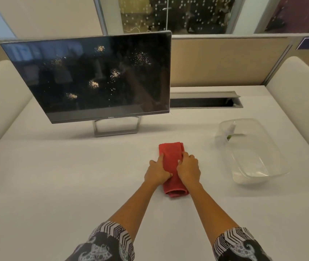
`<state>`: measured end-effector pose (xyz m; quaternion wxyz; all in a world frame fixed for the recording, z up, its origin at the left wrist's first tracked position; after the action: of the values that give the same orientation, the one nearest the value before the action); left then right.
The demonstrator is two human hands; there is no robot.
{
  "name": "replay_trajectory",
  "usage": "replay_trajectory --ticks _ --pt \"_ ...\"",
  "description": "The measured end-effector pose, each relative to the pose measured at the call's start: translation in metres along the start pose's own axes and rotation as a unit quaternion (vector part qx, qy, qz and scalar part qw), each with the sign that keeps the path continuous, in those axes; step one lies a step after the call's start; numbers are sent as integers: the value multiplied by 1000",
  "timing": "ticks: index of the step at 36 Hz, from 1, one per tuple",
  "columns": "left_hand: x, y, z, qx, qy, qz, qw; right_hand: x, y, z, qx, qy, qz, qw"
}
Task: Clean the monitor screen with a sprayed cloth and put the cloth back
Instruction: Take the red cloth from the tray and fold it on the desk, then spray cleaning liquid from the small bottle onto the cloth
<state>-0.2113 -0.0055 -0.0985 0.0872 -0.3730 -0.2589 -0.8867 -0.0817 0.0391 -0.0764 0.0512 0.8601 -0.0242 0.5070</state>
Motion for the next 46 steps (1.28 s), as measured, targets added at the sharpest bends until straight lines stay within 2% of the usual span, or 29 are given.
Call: replay_trajectory --ticks 3,7,13,17,20,24,28,33,46 --pt "0 0 0 -3 -35 8 999 6 0 1 9 4 6 1000" --pt "5 -3 2 6 -30 53 998 29 -6 9 7 -88 66 994" --pt "20 -1 28 -16 -27 159 987 98 -19 30 7 -258 224 940" --pt "20 1 59 -54 -7 183 982 135 -36 53 -20 -309 276 910" --pt "15 3 83 -91 24 195 976 149 -50 76 -57 -318 285 903" --pt "3 3 115 -128 77 192 970 153 -72 105 -96 -294 250 918" --pt "-11 3 141 -153 107 187 965 139 -96 123 -102 -232 141 957" --pt "-23 0 172 -163 127 182 961 122 -117 131 -98 -197 51 974" --pt "-43 -22 222 -153 130 170 965 105 -147 123 -47 -170 -13 984"
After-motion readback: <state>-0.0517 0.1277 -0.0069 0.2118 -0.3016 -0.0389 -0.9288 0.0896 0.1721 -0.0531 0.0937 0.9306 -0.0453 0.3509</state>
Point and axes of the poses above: each hand's wrist, its own y-axis away from the middle knuckle, its own x-axis out of the back of the hand, z = x × y, the point moved 7 cm from there along -y, towards the middle knuckle, and after that the axes turned 11 degrees about z, right-handed, at the moved point
